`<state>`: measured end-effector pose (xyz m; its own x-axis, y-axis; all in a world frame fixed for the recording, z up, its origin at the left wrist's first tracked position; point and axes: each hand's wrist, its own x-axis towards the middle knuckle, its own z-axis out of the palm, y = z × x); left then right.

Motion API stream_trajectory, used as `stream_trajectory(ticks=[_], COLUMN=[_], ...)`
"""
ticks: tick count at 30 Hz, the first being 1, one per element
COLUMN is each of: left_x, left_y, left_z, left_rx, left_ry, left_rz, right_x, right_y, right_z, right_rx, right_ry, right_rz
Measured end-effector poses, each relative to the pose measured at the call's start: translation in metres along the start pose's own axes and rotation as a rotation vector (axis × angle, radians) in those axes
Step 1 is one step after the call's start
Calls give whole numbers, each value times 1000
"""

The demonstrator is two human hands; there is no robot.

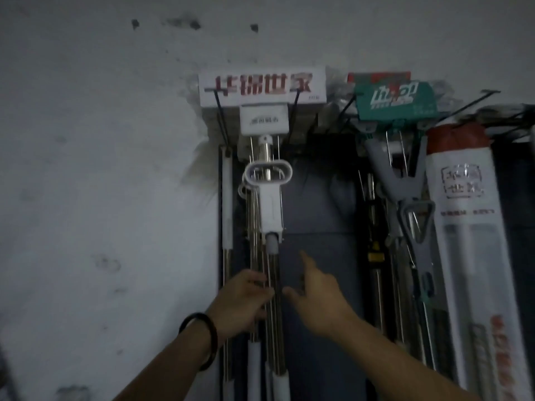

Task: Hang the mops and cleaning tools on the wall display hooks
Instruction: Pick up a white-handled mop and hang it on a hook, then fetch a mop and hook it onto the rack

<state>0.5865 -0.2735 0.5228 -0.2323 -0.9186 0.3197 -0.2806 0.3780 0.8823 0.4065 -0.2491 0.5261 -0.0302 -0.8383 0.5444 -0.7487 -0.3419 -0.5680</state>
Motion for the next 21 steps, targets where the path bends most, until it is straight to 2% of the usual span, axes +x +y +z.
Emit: stream_trajectory(ticks=[4, 7, 13, 21], left_x=[-58, -103, -194, -291], left_y=[-83, -142, -247, -336], left_z=[39, 67, 122, 188], left_rx=[-58, -72, -127, -153], left_ry=[-162, -229, -261, -282], left_rz=[-188, -287, -483, -789], right_x=[-84, -153, -282, -389], right_y=[73, 130, 190, 250], right_z=[50, 97, 153, 193], right_rx=[123, 212, 414, 458], right_ry=[-10, -69, -296, -501], right_rz=[89, 251, 668, 1039])
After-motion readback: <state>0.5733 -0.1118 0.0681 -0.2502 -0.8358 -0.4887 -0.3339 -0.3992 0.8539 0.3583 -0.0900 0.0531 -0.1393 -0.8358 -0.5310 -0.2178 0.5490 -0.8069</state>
